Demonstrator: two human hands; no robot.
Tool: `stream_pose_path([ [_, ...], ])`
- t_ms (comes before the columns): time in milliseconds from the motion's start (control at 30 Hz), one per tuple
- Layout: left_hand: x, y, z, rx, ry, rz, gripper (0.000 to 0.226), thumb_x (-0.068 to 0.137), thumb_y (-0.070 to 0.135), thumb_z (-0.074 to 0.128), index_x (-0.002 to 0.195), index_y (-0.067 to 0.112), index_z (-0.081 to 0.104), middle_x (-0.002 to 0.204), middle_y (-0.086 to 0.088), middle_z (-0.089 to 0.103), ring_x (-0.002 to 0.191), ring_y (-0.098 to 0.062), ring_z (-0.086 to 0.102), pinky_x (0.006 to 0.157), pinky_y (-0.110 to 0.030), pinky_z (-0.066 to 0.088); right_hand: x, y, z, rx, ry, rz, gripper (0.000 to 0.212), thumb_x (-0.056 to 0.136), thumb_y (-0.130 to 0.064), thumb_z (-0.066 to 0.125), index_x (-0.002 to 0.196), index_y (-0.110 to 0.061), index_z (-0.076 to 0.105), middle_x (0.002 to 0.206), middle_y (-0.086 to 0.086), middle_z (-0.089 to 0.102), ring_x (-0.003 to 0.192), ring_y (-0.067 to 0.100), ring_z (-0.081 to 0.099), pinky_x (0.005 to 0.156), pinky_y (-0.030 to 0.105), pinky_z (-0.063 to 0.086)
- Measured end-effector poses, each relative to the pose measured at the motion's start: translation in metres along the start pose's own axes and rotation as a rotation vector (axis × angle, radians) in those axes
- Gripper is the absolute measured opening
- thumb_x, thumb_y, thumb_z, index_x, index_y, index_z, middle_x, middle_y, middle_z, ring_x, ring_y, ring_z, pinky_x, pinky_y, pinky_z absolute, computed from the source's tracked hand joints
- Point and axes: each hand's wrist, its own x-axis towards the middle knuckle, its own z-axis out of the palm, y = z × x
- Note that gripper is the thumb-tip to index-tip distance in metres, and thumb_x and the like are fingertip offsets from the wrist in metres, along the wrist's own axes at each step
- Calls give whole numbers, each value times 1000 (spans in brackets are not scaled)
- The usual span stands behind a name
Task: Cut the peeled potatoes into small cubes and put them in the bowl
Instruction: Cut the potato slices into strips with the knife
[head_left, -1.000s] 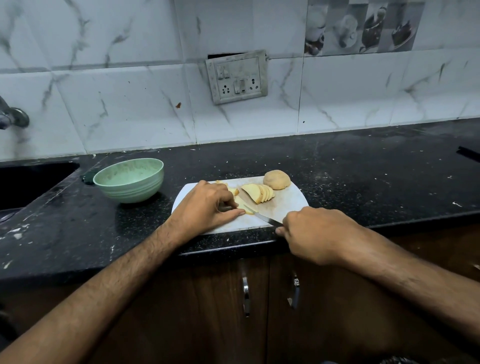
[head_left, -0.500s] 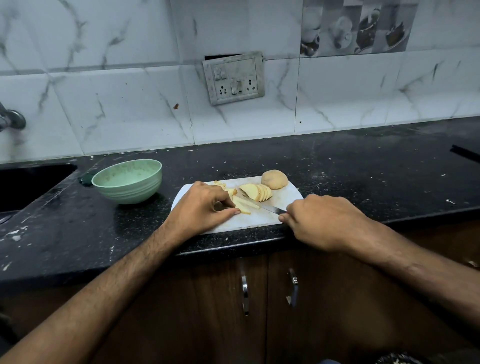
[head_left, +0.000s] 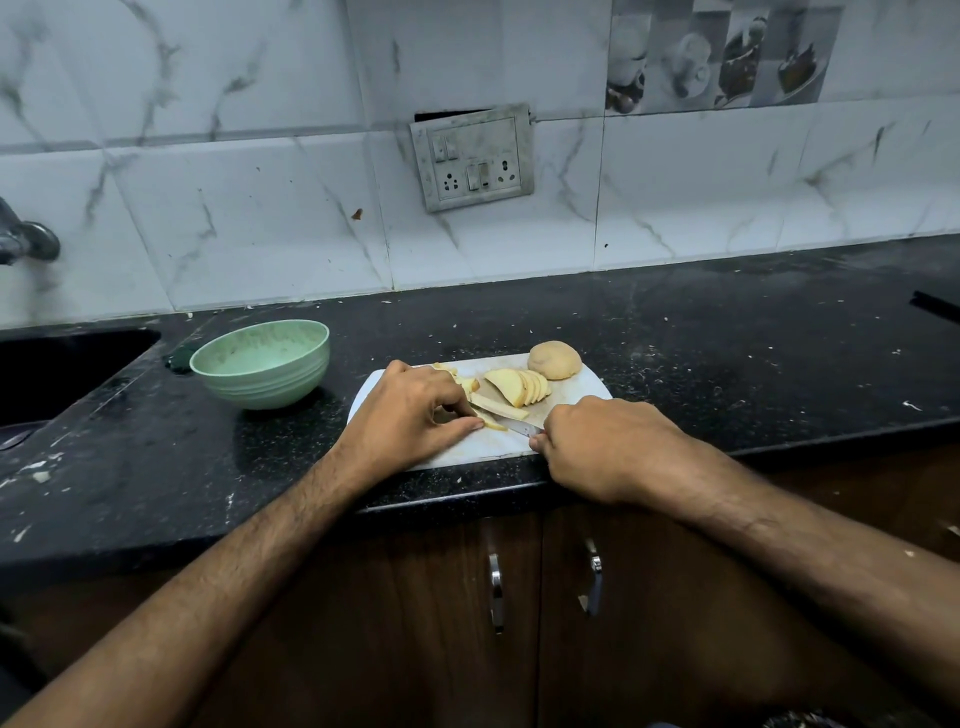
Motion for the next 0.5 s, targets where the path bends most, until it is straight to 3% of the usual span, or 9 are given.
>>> stream_pose_path([
  [167,3,-1,2,-10,-9,7,18,84,43,78,79,28,72,78,16,68,81,-1,59,77,-28,32,-7,-17,4,-41,13,6,27,102,-30,39,122,-17,53,119,6,59,106,27,58,77,37,39],
  [333,5,-1,2,-78,-28,18,19,82,38,82,76,24,73,74,13,67,75,-4,61,73,-30,37,-10,-27,3,-16,-17,26,26,97,-22,43,120,-17,52,116,6,57,102,28,58,87,44,49],
  [500,6,-2,1,-192,-47,28,20,83,33,83,76,17,76,72,10,69,69,-7,63,63,-30,51,5,-21,-5,28,-90,25,24,101,-27,43,121,-16,51,114,5,58,93,24,51,78,38,39],
])
